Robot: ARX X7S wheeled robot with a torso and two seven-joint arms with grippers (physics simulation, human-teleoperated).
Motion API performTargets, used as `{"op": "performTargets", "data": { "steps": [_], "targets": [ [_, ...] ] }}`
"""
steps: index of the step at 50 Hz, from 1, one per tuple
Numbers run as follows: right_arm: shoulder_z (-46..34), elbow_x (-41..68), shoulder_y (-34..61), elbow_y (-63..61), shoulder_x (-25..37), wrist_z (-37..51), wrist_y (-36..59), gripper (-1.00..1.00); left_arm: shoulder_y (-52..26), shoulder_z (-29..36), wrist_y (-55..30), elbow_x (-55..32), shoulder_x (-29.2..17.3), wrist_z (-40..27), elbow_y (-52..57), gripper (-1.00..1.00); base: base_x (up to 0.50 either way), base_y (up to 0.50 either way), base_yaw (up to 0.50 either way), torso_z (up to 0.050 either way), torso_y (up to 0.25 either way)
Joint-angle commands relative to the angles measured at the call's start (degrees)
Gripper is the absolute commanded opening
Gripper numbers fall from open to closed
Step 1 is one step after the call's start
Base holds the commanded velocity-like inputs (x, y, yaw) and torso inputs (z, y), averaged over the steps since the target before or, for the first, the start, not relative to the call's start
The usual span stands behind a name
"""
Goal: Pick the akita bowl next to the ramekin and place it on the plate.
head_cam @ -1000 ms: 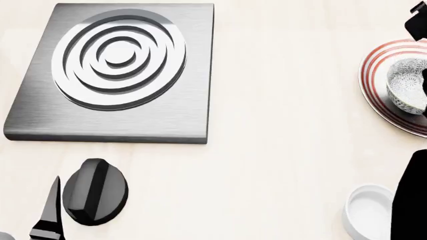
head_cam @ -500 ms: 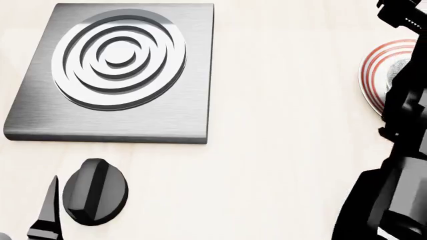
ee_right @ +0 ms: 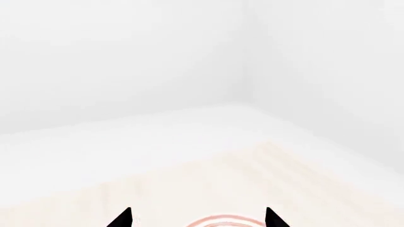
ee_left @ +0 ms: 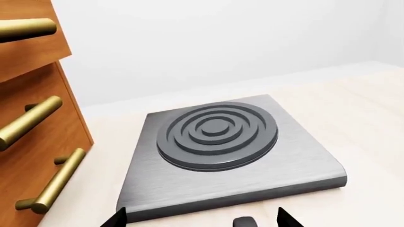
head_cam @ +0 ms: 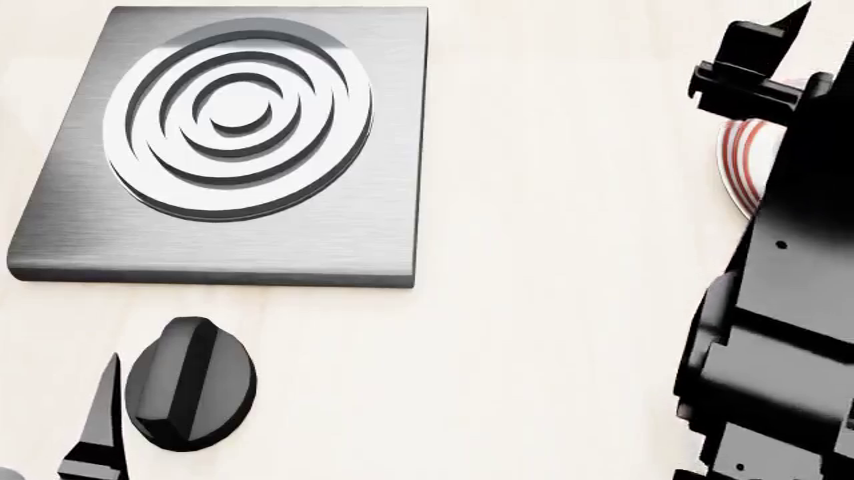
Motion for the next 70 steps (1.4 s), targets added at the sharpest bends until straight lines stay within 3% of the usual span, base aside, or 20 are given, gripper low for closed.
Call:
{"op": "performTargets", "data": {
  "steps": [1, 42, 70],
  "targets": [
    [-4.0, -1.4, -7.3, -8.5, -1.0, -0.3, -1.9, 1.0, 0.0, 0.2, 0.1, 0.1, -0.1, -0.2, 0.0, 1.0, 0.0, 0.0, 0.0, 0.0, 0.0],
    [-17.3, -7.2, -30.3, -17.3, 0.9, 8.6, -21.0, 1.0, 0.3, 0.6, 0.8, -0.3, -0.4, -0.6, -0.2, 1.0, 0.0, 0.0, 0.0, 0.0, 0.0],
    [-21.8, -9.6, -44.0, -29.0, 2.0, 12.6, -24.5, 1.0, 0.2, 1.8, 0.8, 0.0, -0.5, -1.1, 0.4, 1.0, 0.0, 0.0, 0.0, 0.0, 0.0]
  ]
}}
